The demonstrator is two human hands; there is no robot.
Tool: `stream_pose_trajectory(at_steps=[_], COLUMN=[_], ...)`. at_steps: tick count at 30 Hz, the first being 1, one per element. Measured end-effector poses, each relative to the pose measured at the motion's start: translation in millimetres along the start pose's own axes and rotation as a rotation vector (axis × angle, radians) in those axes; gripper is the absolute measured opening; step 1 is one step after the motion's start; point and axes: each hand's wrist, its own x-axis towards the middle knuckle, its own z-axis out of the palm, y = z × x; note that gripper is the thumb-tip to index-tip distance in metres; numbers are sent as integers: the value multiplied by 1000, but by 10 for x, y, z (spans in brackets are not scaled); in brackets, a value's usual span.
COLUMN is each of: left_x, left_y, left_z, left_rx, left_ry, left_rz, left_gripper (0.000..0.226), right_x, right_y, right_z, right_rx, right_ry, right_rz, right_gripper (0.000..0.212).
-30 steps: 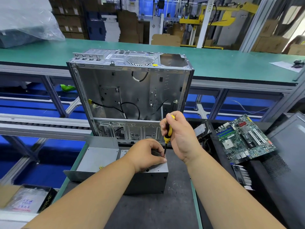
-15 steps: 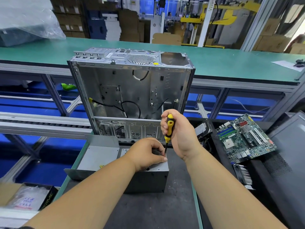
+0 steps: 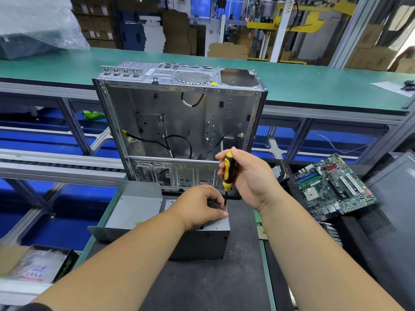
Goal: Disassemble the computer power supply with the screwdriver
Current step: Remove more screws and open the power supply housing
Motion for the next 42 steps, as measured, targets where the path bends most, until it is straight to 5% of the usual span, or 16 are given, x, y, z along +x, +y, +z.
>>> stream_pose_trajectory(at_steps=[5,10,19,31,36,42], left_x=[1,-4,-7,-5,-8,11], left_y=[6,6,1,1,-1,-12], left_z=[-1,-4,6,-9,-9,6], left_rx=[3,-13,-20,-4,-31,-23], left_ry=[7,-7,8,4,-1,-13], left_rz=[6,11,9,7,7,39], left_gripper=[15,17,19,17,15,16], right_x=[-4,-42,-19,-33,-50,-51], right_y=[54,77,5,19,65,42], right_z=[101,100,9,99,74,24], right_rx=[96,38,65,133,9,-7], right_ry=[-33,-14,104,12,-30,-35], right_rz=[20,-39,-2,23,-49,-44], right_gripper=[49,23,19,48,23,21])
